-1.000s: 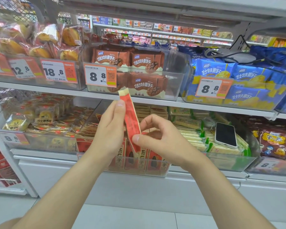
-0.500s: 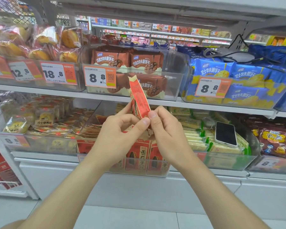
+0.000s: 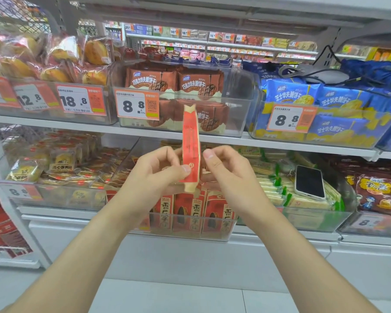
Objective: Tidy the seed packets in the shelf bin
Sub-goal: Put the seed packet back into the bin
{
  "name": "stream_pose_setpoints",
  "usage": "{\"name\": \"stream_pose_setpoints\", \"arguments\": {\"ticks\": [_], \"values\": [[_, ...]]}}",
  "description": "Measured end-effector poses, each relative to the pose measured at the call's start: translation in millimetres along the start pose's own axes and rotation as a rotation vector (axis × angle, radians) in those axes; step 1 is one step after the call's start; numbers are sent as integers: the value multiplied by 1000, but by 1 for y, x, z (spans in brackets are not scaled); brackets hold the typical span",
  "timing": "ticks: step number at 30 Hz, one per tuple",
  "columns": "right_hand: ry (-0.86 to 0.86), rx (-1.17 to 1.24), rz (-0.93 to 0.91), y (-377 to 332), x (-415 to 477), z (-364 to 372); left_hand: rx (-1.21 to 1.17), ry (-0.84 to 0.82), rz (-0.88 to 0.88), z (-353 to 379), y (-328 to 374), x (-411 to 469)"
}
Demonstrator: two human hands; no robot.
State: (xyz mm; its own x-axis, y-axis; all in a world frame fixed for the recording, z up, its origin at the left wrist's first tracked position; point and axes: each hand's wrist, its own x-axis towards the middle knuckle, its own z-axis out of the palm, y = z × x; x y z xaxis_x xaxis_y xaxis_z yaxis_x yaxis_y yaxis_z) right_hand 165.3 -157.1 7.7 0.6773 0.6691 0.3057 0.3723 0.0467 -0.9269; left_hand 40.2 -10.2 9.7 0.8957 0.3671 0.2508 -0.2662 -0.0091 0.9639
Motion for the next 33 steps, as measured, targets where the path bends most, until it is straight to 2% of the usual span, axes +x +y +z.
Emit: {"name": "stream_pose_setpoints", "arguments": {"ticks": [2,4,8,12,17,21,25,30,33], "values": [[28,93,74,-1,0,0,-62,-59,-33,1,4,-3],[38,79,94,1,0,1,-63,-106,-81,8,4,-7],[106,58,16,4,2,3,59,-40,-140,16,1,-8],[227,201,30,-5,3,8,145,-102,-147,10,2,-7],[264,386,131,-13,2,7,76,-167,-190,12,5,-10],[264,408,132,-14,4,4,-28,-92,-252,16,5,-10],[244,163,-8,-7,4,1,-177,-19,-266,26,-2,-7],[154,13,-9,2,5,6,-265,250,-249,23,-10,2],[1,-144,55,5,4,6,-311,402,-211,13,-8,7]]}}
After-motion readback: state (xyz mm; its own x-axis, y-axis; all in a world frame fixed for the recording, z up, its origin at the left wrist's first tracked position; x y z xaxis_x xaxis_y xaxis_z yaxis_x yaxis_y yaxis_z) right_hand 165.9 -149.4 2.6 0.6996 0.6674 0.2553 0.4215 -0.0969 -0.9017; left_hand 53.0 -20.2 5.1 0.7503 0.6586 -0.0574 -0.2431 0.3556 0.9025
